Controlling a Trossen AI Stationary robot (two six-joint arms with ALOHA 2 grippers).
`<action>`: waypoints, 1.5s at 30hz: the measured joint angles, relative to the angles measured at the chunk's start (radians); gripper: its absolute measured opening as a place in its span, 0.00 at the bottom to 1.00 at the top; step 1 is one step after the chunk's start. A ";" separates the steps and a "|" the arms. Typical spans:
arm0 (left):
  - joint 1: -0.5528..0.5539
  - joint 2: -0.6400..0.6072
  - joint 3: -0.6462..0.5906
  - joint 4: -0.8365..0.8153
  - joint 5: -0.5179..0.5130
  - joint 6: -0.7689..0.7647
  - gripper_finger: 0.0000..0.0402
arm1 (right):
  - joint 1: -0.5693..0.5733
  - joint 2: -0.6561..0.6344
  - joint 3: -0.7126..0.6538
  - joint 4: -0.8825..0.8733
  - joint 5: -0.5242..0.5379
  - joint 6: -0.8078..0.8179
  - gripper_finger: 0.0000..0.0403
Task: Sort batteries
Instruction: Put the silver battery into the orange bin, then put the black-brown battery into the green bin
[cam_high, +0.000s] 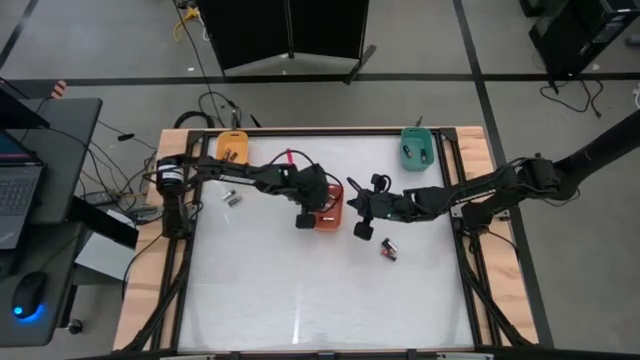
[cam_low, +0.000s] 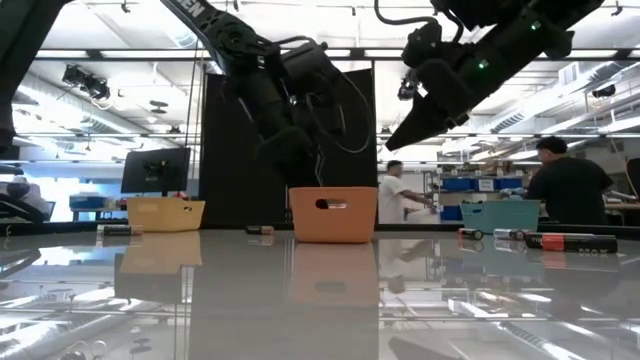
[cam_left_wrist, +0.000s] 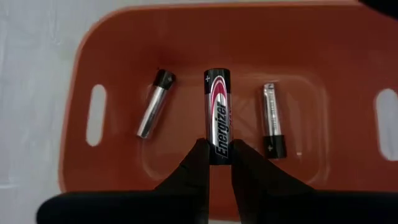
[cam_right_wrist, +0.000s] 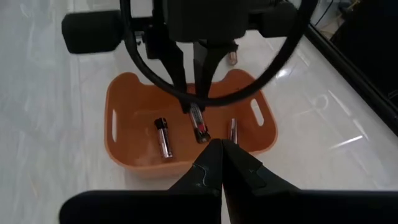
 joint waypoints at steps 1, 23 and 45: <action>0.000 0.000 0.000 -0.003 -0.004 0.000 0.11 | 0.000 0.000 0.000 0.000 0.000 0.000 0.03; 0.000 0.000 0.000 0.001 -0.052 0.021 0.27 | 0.000 0.000 0.000 0.012 -0.001 -0.002 0.03; 0.058 -0.409 -0.182 -0.029 -0.082 0.026 0.01 | 0.015 0.001 0.001 0.028 -0.002 -0.002 0.03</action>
